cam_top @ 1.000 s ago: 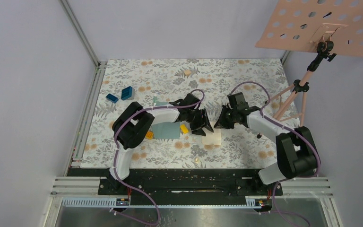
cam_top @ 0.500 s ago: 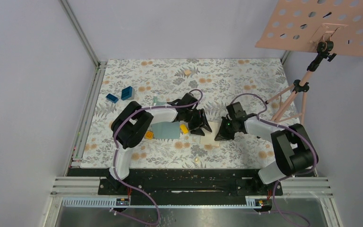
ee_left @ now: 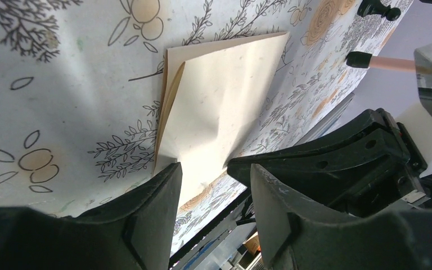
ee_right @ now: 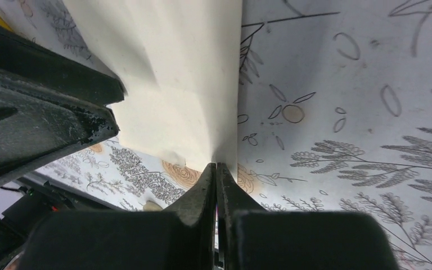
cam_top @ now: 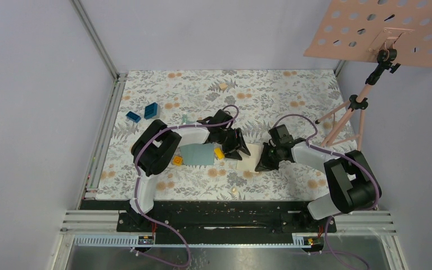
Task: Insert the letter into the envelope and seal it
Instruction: Fold the letter at the center of the board.
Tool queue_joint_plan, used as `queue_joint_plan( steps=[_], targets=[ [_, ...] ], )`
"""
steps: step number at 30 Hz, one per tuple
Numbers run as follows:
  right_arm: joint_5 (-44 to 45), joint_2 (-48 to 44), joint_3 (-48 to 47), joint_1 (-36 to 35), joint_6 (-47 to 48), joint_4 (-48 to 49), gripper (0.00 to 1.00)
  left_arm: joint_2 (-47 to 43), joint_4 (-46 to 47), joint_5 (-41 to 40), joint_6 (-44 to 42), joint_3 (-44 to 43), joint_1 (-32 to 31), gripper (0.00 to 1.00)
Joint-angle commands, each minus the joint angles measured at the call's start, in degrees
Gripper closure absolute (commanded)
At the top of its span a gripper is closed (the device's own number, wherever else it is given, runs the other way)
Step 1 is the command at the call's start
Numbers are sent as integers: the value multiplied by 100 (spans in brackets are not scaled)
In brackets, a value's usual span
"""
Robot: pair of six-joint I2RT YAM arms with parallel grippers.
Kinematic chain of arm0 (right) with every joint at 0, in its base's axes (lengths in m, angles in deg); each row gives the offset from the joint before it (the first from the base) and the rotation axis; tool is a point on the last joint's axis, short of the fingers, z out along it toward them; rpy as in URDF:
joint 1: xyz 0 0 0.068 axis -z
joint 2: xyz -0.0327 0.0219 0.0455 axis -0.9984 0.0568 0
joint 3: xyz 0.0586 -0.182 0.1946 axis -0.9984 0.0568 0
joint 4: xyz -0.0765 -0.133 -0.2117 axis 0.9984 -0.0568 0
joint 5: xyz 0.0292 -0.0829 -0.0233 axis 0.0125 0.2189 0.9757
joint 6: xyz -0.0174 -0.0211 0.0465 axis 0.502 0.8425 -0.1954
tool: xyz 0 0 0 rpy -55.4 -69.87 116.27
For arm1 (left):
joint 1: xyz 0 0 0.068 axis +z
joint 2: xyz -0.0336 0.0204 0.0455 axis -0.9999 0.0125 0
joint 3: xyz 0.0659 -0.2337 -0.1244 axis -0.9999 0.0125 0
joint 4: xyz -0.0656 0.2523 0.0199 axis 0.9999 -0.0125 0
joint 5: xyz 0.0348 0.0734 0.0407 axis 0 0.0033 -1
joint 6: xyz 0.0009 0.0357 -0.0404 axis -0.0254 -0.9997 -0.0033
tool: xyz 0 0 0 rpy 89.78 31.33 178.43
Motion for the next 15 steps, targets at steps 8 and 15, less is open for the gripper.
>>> queue_joint_plan(
  steps=[8,15],
  targets=[
    [876,694,-1229,33,432,-438,94,-62,59,3,-70,208,15,50],
    [575,673,-917,113,136,74,42,-74,51,93,-137,265,16,50]
  ],
)
